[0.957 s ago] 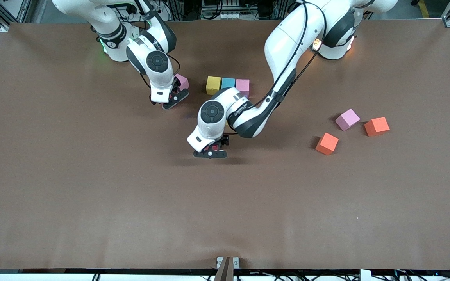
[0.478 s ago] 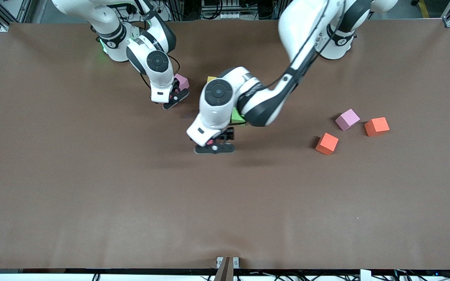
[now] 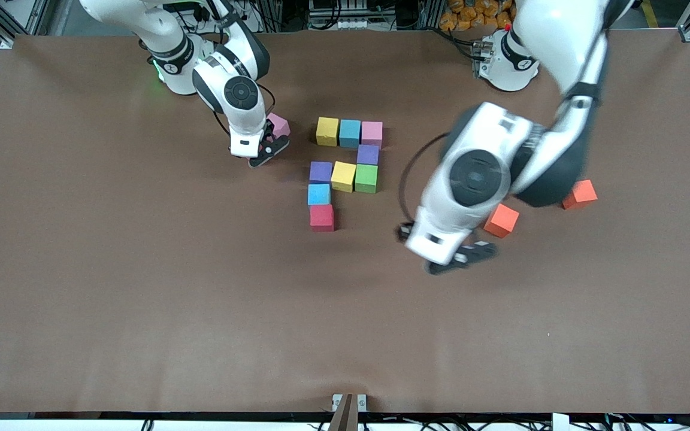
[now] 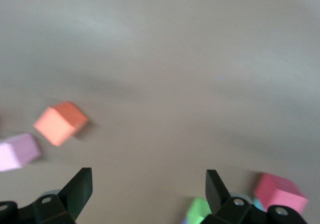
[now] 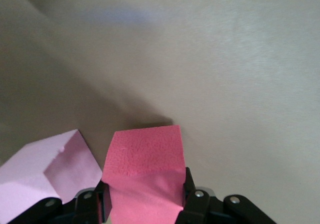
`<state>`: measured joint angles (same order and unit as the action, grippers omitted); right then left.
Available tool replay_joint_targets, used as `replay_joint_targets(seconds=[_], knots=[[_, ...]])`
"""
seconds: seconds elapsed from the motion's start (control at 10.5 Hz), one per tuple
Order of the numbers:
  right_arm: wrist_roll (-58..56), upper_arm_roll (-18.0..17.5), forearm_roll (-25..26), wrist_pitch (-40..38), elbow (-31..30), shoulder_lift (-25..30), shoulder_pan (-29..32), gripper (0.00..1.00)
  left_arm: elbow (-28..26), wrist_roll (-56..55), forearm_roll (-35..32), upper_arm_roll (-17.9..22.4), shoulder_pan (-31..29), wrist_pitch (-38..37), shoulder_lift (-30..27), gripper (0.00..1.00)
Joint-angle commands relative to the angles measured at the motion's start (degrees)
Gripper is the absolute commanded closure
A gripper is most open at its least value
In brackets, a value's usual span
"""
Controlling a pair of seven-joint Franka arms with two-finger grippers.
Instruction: Form number 2 with 11 blocks
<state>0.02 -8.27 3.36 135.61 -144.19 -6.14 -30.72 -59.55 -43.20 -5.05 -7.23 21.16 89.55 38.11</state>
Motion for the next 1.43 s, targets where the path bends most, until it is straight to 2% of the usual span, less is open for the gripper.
replay_joint_targets(seconds=[0.0,0.19,0.29,0.48,0.57,0.67,0.86,1.05,1.34], knots=[[-5.72,0.09,0.68,-2.72,1.01,3.93,5.57,0.61,-8.36,10.1,-2.94,-0.85,-5.84,-0.35,-5.57,0.0],[-5.21,0.18,0.6,-6.3,6.26,3.68,6.55,0.61,-15.9,20.31,-2.94,-1.2,-11.12,1.13,-10.05,0.0],[-5.12,0.18,0.25,-7.63,9.25,3.33,6.81,0.61,-22.47,22.26,-2.94,-1.21,-13.23,5.06,-13.64,0.0],[-5.12,0.18,-0.46,-9.21,14.44,2.36,7.86,0.61,-41.95,27.18,-2.94,-1.21,-16.84,21.37,-22.6,0.0],[-4.16,0.18,-2.9,-11.23,17.86,1.14,8.39,0.61,-47.18,30.77,-2.94,-1.21,-17.81,25.45,-24.73,0.0],[-3.28,0.18,-6.83,-13.51,21.98,-0.44,8.48,0.61,-49.23,34.46,-2.94,-1.21,-18.0,26.63,-25.36,0.0],[-0.65,0.18,-11.6,-16.51,29.11,-3.6,8.4,0.6,-52.4,37.48,-3.03,-1.21,-18.09,29.95,-25.02,0.0],[5.4,-0.25,-15.82,-20.1,37.62,-8.25,7.52,0.6,-54.08,37.49,-9.32,-1.21,-17.65,32.26,-23.18,0.0],[20.67,-0.17,-16.19,-25.57,52.82,-18.61,2.26,0.61,-56.27,37.58,-11.21,-1.91,-17.65,33.84,-21.85,0.0]])
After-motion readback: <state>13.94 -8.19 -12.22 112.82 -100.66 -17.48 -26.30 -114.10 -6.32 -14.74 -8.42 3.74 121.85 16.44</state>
